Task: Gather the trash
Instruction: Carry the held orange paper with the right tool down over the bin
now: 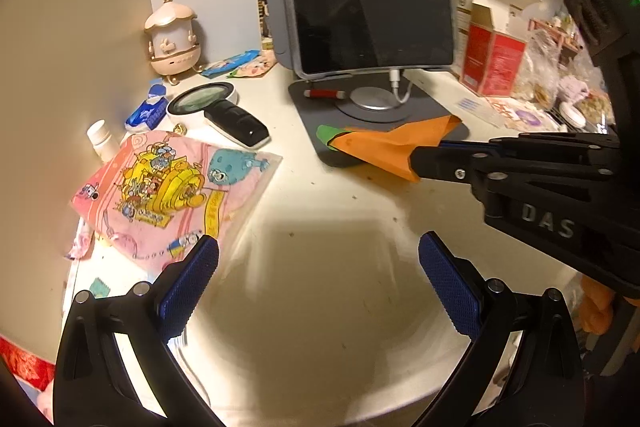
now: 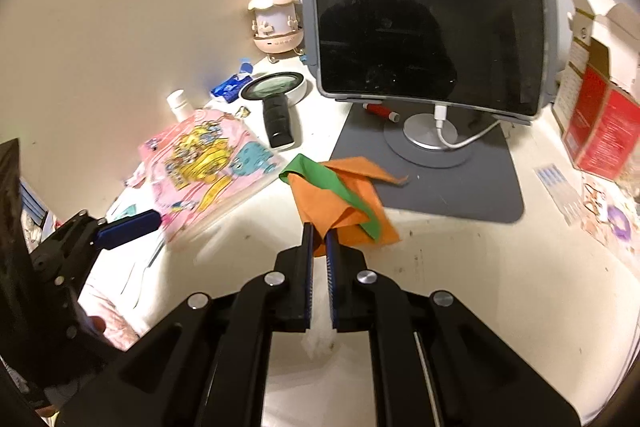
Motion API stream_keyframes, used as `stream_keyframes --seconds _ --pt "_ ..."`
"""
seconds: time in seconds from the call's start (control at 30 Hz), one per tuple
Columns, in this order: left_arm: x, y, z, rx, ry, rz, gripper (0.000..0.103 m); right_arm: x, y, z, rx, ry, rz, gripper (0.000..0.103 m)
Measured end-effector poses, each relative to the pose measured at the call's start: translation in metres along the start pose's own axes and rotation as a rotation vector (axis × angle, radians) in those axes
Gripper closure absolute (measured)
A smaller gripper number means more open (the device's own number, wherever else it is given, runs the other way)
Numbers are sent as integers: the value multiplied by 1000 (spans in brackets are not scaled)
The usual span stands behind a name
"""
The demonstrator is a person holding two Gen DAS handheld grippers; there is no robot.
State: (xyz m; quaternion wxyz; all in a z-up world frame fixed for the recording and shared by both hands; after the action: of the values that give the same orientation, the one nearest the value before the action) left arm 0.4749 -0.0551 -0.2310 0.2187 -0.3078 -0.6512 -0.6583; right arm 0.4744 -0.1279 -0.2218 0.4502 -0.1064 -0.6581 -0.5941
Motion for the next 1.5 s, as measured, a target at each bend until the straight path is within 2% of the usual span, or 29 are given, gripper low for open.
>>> stream_keyframes --seconds 0.33,0.63,0.77,0.97,1.17,1.5 --pt "52 -23 -15 -27 -31 -21 6 66 -26 21 -16 -31 -41 95" --pt "115 -61 -15 -42 -36 -43 6 127 -60 65 -15 -44 -71 95" --pt "144 -85 -6 -35 -26 -38 6 149 -87 92 -8 -46 -66 95" --pt "180 -138 6 -29 -13 -15 6 170 -133 134 -12 -38 -34 95" --pt "208 -205 18 -34 -18 20 6 186 -183 183 11 -29 10 95" --pt "214 -308 50 -27 11 127 6 177 -275 228 -5 7 144 95"
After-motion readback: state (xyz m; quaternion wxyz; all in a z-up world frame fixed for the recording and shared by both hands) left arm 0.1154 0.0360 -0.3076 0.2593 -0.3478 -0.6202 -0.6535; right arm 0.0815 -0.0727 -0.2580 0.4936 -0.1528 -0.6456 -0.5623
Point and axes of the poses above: each gripper's, at about its wrist camera, not at the fingertips, and x roughly against the way its jaws point, z to its left, y to its top, the point moved 9 cm from there along -x, roughly the way its jaws point, and after that the axes turned 5 degrees about x, right-handed, at the moved point
